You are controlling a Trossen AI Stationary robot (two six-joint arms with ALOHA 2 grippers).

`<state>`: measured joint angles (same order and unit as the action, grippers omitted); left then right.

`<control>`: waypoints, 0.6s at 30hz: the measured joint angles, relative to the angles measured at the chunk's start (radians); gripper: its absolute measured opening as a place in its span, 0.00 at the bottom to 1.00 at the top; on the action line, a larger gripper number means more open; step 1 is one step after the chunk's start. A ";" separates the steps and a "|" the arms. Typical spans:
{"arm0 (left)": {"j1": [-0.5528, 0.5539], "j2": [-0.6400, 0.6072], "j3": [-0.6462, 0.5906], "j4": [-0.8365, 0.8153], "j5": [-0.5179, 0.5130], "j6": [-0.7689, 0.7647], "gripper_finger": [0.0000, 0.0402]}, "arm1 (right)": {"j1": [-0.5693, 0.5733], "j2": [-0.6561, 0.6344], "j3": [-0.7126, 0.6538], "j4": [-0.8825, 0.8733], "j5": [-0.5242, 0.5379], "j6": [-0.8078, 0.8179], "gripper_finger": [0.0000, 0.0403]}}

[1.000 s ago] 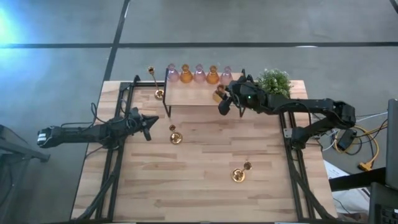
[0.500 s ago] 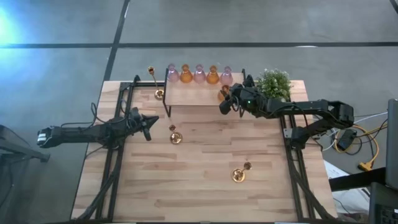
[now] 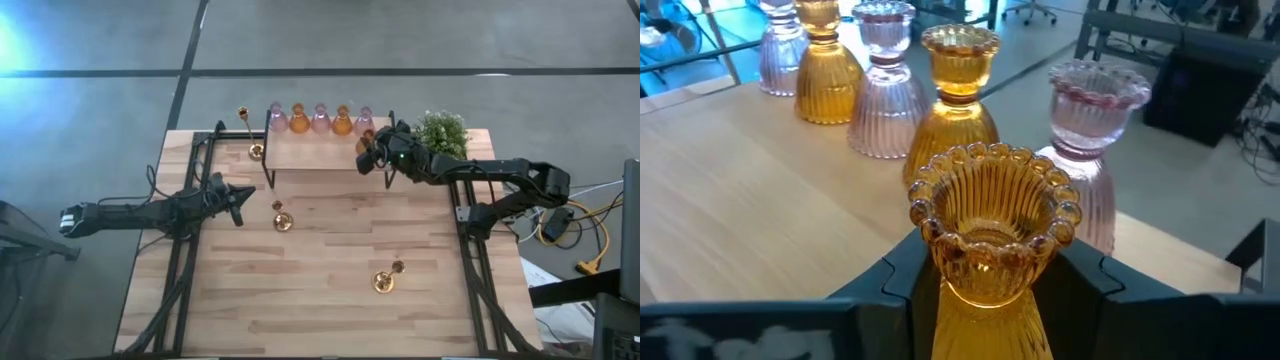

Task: Pick & Place candle stick holders
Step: Put the yellow glass candle holder on the shelf aligned with the other glass candle holders

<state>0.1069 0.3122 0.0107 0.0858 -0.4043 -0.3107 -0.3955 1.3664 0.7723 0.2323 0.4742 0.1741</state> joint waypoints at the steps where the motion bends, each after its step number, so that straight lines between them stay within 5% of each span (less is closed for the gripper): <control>1: 0.000 0.000 0.000 0.000 0.000 0.000 0.03 | -0.003 -0.002 0.000 -0.007 0.000 0.012 0.31; 18: 0.000 0.000 0.000 -0.005 0.000 0.000 0.03 | -0.037 -0.083 -0.054 -0.055 0.026 0.039 0.30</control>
<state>0.1070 0.3122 0.0108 0.0812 -0.4042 -0.3107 -0.4329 1.2830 0.7181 0.1774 0.5003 0.2127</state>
